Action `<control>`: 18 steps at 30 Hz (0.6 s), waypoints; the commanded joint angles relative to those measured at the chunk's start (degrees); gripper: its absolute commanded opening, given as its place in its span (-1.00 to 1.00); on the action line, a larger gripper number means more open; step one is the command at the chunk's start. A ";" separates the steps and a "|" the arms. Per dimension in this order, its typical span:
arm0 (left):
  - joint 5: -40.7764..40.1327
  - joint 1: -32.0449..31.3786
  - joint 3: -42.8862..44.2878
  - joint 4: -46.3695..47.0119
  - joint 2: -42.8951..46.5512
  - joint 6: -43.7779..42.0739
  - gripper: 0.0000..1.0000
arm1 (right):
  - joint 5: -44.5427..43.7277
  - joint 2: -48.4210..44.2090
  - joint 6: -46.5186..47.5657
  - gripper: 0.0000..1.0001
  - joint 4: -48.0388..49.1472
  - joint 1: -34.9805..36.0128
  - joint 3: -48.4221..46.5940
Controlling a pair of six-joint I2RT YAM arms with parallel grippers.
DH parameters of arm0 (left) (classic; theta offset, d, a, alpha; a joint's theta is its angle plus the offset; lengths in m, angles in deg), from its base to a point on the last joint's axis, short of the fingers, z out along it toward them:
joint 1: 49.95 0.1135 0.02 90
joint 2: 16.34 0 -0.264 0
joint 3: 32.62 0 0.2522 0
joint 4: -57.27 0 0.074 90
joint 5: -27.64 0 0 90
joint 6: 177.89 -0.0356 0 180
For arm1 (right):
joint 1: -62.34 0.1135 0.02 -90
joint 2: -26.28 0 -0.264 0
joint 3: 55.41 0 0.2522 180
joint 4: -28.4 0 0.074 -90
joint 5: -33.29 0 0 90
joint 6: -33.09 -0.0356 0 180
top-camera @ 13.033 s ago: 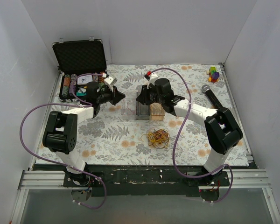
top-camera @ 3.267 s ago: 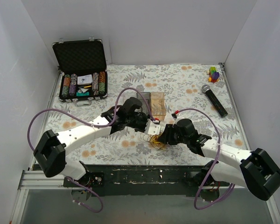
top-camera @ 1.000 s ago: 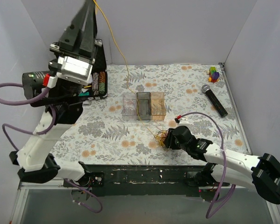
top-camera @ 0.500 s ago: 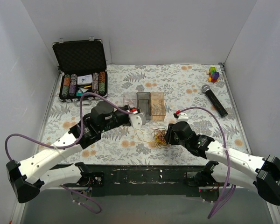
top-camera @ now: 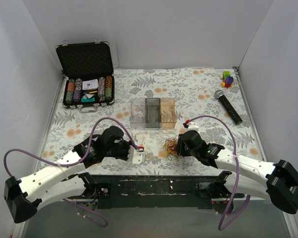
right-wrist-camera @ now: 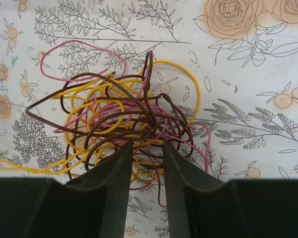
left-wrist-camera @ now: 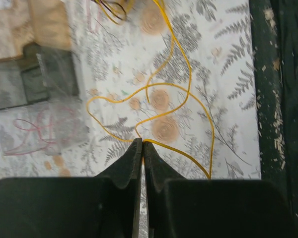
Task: Untangle the cables
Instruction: Untie the cable.
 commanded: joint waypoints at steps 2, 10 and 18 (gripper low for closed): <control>-3.54 0.18 -6.43 -4.20 1.55 -5.20 -1.00 | -0.68 0.85 -0.75 -0.24 0.85 -2.29 0.41; -9.97 0.44 -14.70 -5.96 4.01 -8.55 -1.00 | -2.35 0.77 -1.98 -0.31 -3.20 -8.18 1.55; -11.21 0.97 -12.52 1.94 -0.19 -5.40 0.39 | 0.90 -0.03 -1.01 -0.33 -1.00 -9.94 2.25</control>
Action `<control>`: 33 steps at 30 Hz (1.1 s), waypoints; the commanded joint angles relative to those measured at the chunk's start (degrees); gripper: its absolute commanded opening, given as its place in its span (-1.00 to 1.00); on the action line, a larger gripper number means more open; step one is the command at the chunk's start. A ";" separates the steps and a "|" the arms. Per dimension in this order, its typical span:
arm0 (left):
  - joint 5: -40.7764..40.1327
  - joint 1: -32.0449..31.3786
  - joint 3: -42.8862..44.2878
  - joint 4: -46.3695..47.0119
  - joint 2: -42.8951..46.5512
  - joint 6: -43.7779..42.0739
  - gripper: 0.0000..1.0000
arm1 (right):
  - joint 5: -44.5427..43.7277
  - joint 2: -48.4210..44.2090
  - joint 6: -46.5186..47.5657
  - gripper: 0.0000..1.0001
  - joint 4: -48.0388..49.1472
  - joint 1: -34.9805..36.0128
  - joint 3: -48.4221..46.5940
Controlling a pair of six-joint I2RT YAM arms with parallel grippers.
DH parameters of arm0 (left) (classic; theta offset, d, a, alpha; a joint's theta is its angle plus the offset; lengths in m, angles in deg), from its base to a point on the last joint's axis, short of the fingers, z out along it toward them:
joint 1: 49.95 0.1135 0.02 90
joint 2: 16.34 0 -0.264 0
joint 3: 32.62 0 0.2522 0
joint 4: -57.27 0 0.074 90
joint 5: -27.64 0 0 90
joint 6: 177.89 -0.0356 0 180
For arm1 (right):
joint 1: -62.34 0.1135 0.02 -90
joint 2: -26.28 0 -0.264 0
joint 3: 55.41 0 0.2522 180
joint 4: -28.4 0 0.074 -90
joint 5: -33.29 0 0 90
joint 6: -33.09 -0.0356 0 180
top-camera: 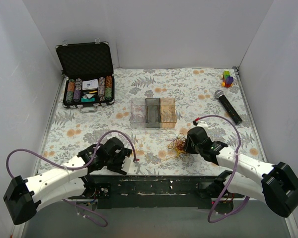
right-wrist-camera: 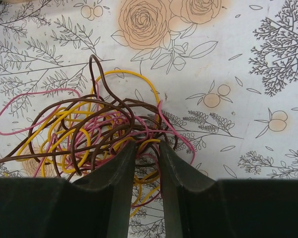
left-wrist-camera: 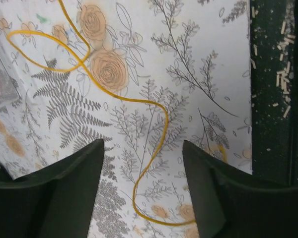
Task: Untangle the cables
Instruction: Untie the cable.
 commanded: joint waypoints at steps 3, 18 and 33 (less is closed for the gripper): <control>2.11 0.56 8.68 6.79 -5.87 4.87 0.81 | 2.31 -0.48 0.15 -0.35 2.04 -0.24 1.53; 23.65 -0.15 19.77 1.69 -18.35 -2.67 0.82 | 3.81 -0.13 -0.47 -0.42 3.01 -0.24 1.62; 25.41 -5.07 17.84 8.28 -26.97 -8.12 0.01 | 3.98 0.13 -0.64 -0.49 3.19 -0.24 1.10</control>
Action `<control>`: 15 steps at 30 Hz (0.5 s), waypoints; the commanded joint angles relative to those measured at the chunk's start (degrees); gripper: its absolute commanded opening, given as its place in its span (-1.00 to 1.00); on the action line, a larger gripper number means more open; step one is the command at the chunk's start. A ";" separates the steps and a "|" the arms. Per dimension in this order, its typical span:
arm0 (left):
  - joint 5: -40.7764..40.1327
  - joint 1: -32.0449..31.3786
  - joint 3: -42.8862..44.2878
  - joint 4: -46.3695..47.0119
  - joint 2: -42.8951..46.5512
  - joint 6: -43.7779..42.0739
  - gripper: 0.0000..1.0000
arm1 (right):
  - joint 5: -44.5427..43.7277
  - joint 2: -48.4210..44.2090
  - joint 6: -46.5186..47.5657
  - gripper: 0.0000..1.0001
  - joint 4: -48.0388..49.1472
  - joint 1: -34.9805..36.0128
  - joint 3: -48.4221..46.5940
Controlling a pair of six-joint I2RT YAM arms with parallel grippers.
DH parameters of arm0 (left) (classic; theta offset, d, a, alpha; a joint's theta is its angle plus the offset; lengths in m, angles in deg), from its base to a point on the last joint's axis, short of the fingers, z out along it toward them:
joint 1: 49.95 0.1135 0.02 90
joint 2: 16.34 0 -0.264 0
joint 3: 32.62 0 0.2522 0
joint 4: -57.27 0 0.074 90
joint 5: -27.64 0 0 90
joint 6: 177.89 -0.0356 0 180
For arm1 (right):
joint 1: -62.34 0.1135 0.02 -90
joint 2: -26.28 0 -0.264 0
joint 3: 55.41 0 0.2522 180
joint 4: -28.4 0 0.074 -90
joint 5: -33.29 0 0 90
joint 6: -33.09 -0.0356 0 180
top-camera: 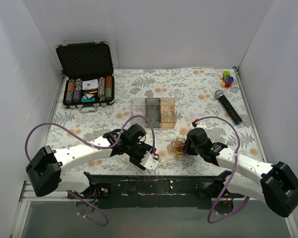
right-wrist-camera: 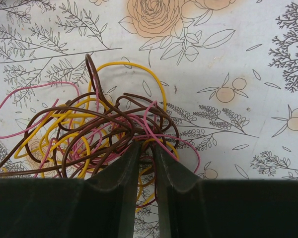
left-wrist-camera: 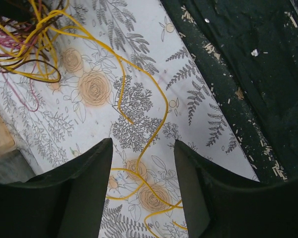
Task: Untangle the cables
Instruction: Untie the cable.
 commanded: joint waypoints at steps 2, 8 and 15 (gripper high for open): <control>1.15 -1.44 -2.07 2.64 -1.91 -3.36 -0.06 | 0.44 -0.26 -0.67 -0.49 0.61 -0.21 -0.65; -1.57 -1.53 -4.00 6.85 -3.32 -3.37 -0.24 | 0.00 -1.49 -0.31 -0.50 -0.45 -0.21 -0.74; -2.37 -1.53 -2.08 10.64 -3.49 0.14 -1.00 | 0.96 -1.06 -0.14 -0.52 -0.19 -0.21 -0.65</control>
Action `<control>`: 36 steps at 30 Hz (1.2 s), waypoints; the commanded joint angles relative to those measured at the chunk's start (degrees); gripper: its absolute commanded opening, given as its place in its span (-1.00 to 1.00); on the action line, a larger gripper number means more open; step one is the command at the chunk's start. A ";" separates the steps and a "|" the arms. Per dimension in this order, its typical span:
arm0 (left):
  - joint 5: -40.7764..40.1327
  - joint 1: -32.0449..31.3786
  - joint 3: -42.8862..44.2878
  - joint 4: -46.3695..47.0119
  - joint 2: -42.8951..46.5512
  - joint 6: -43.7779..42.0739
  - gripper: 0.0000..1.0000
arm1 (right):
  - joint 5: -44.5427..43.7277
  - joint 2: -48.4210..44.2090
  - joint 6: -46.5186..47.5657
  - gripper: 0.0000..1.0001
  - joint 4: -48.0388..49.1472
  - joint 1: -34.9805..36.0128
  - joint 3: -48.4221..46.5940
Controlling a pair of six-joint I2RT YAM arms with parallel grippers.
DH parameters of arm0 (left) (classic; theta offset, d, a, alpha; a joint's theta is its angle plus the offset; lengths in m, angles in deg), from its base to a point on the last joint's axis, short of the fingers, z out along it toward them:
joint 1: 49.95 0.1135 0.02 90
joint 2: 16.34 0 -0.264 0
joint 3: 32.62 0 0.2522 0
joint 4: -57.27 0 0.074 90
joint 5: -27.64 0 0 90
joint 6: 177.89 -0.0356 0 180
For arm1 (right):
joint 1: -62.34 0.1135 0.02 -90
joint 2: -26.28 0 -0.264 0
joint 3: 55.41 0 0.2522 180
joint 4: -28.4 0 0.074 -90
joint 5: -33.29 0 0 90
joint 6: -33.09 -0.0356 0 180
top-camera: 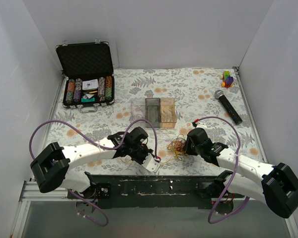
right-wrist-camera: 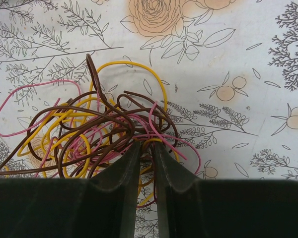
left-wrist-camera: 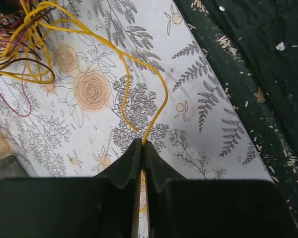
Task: Untangle the cables
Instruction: Untie the cable.
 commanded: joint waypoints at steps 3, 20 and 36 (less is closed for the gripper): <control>-1.10 -0.20 4.38 2.53 1.90 3.67 -1.00 | 1.10 0.00 0.02 -0.52 0.23 -0.21 -0.65; -8.13 -0.20 35.66 2.00 16.85 20.37 -1.00 | 2.51 5.70 -0.51 -0.55 5.59 -0.13 3.56; -12.44 -0.20 55.81 15.34 6.57 11.25 -1.00 | 1.89 4.83 -1.48 -0.54 4.89 0.93 4.18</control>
